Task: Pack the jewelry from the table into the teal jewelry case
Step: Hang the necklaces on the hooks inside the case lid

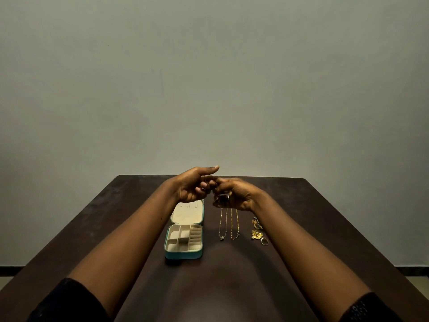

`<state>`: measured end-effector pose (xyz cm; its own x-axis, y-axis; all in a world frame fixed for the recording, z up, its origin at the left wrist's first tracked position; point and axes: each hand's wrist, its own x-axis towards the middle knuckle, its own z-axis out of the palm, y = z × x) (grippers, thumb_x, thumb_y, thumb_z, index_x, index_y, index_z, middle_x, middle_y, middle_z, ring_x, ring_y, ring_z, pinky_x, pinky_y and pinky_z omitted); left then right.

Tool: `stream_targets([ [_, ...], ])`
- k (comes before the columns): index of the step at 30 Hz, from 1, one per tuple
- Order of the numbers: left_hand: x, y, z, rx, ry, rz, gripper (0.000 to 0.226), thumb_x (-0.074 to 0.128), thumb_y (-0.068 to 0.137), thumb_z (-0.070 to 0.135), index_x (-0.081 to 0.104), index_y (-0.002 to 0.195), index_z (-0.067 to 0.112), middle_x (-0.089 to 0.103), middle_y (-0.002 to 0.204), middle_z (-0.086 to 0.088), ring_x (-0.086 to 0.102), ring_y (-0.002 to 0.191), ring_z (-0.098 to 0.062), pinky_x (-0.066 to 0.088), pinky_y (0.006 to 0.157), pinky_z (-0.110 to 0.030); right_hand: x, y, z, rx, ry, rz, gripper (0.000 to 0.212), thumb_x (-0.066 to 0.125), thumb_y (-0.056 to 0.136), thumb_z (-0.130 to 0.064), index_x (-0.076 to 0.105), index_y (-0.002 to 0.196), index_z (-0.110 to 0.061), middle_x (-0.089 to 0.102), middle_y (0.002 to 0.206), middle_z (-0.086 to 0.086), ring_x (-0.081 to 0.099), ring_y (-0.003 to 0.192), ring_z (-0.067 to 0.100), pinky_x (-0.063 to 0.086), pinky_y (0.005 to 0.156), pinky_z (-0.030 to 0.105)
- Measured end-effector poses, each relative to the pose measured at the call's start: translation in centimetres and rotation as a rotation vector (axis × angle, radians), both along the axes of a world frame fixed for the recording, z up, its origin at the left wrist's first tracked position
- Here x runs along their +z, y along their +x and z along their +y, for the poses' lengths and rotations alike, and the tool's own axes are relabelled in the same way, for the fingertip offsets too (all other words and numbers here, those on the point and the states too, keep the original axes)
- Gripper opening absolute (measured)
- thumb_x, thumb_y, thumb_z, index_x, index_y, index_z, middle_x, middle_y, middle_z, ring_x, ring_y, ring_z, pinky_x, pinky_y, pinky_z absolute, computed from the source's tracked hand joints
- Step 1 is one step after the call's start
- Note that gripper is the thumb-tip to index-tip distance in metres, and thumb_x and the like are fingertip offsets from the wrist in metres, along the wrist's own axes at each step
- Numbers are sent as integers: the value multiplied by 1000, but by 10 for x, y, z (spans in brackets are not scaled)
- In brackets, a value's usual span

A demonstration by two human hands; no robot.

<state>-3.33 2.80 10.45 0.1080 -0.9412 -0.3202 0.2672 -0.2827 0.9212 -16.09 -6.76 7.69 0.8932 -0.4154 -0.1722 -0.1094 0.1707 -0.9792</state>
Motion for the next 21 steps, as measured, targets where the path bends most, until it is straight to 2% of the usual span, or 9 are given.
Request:
stream_targets([
  [3,0,11,4,72,20,-27,34,53,91,38,61,79,7,51,55,4,38,34,-2,27,32,-7,-5,7,3,-83,62,28,21,47,86,3,60,81,-12,56,76,3,55,67,13,53,72,32],
  [5,-1,19,7,108,38,-62,35,53,91,38,60,75,8,53,56,3,40,37,-3,30,33,-8,-9,10,2,-138,120,41,20,47,85,3,55,71,-10,54,74,6,55,66,13,54,72,32],
  [7,-2,24,11,112,52,-115,31,53,90,35,61,76,9,54,62,2,45,44,-3,36,39,-11,-13,14,2,-156,198,45,22,46,86,1,53,68,-9,53,74,6,53,65,12,54,66,29],
  [10,-4,25,14,80,34,-173,23,49,93,25,62,82,10,57,68,0,54,62,-10,45,59,-19,-20,23,5,-219,279,61,22,45,86,-2,51,66,-7,49,73,6,50,63,12,52,61,28],
  [14,-7,25,15,32,49,-362,22,42,96,21,61,91,12,51,62,1,57,73,-15,41,76,-30,-31,34,12,-313,267,74,14,47,86,-1,52,74,-4,48,77,9,50,65,14,51,59,28],
  [18,-7,26,13,75,101,-523,25,43,97,22,63,97,7,40,57,3,44,54,-9,35,61,-23,-41,38,15,-379,267,105,16,50,87,2,53,71,-3,49,74,9,49,63,14,51,49,21],
  [21,-9,26,13,124,109,-623,28,42,99,21,62,103,3,40,60,1,40,52,-9,35,53,-19,-45,41,15,-416,317,134,20,47,87,1,51,68,-2,46,66,7,45,58,13,46,47,19],
])
